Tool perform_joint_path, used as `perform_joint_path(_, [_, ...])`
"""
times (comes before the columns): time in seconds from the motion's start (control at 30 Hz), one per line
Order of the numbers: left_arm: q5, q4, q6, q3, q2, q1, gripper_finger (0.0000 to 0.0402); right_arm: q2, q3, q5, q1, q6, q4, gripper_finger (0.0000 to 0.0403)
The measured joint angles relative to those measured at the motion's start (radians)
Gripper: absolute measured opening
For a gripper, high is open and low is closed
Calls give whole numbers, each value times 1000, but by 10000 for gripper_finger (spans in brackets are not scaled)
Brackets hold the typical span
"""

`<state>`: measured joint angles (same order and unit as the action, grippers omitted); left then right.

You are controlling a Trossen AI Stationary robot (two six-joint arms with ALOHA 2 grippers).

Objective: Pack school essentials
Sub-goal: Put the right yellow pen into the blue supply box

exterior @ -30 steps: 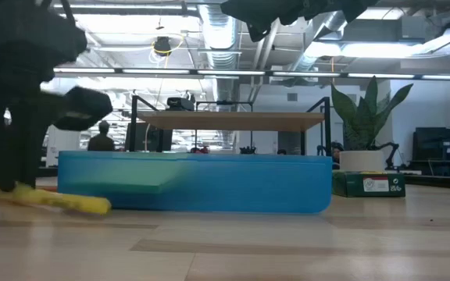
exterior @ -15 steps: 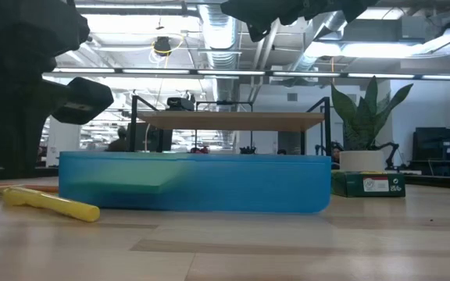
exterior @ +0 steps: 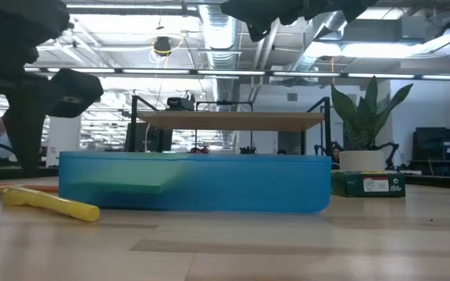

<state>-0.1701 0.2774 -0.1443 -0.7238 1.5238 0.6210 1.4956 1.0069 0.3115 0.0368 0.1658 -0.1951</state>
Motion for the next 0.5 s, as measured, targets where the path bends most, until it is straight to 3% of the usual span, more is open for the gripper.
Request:
perform_joint_path(0.3, [-2,18,-9,0,4,0,110,0,0,0,0,0,0,120])
perform_joint_path(0.5, [19,11,-9,-3,75,-11,105,0,0,0,0,0,-1,120])
